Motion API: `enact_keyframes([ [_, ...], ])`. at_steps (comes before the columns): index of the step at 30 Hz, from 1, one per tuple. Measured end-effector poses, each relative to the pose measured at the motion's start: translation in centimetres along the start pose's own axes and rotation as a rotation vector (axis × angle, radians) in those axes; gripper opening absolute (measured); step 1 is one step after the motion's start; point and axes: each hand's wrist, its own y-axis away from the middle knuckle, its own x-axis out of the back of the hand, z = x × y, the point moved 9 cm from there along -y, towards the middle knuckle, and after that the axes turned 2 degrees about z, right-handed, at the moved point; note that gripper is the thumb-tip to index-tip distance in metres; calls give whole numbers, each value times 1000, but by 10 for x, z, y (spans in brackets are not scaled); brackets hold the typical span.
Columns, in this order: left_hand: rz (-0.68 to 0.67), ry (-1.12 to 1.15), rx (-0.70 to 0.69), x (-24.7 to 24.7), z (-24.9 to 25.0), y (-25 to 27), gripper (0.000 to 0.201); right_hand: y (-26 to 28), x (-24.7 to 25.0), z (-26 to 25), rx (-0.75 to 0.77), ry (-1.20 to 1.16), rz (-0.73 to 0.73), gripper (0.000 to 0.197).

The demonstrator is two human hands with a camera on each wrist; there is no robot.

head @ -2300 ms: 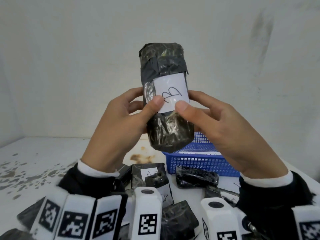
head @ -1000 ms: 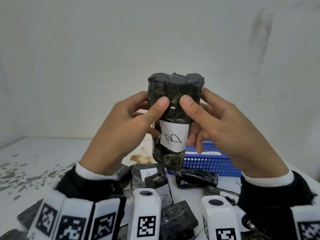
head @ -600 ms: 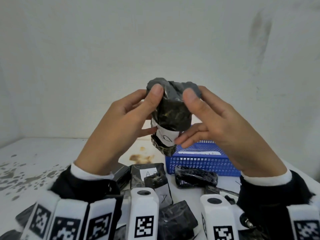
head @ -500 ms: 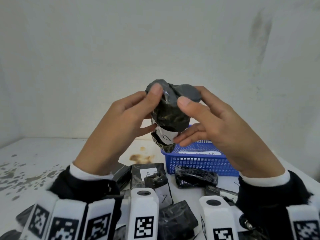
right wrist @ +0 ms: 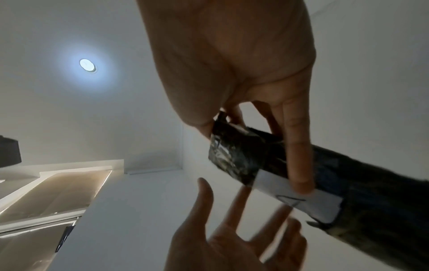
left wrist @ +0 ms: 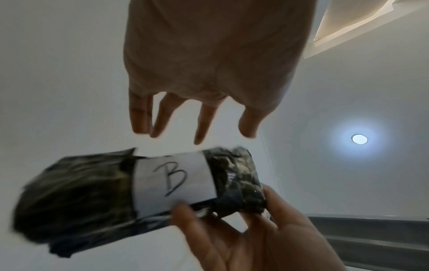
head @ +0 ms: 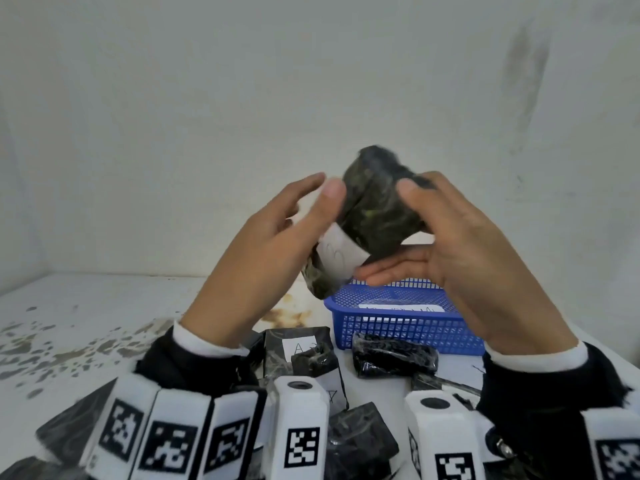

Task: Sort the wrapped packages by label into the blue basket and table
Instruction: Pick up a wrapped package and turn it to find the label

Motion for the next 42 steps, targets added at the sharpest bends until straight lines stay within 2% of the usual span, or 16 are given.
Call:
enact_keyframes([
  [3, -63, -127, 147, 1, -22, -3, 94, -1, 12, -5, -4, -195, 40, 22],
  [5, -95, -110, 179, 0, -28, -3, 108, -1, 16, -7, -7, -330, 44, 18],
  [7, -72, 4, 168, 3, -29, -5, 105, -2, 18, -9, 0, -360, 36, 25],
  [10, 11, 131, 138, 11, -26, -6, 96, -3, 24, -13, 47, -201, 70, 41],
  [13, 118, 100, 52, 24, -19, -7, 100, -6, 41, -10, 93, -62, 178, 33],
  [15, 153, 83, 7, 30, -16, -7, 98, -6, 43, -6, 82, -43, 184, 34],
  [19, 178, 78, -51, 34, -11, -7, 88, -4, 35, -11, 105, -14, 113, 66],
  [23, 150, 116, -70, 31, -5, -5, 84, -3, 33, -12, 114, 60, 101, 66],
  [27, 124, 202, -70, 32, -4, -5, 84, -2, 29, -13, 119, 172, 82, 77],
  [31, 110, 130, -86, 31, -2, -3, 91, 1, 23, -14, 123, 210, 66, 89],
  [37, 167, 66, -94, 31, 1, -2, 97, 2, 18, -14, 135, 248, 90, 90],
  [42, 182, 148, -69, 31, -1, -2, 94, 2, 17, -15, 167, 205, 103, 79],
])
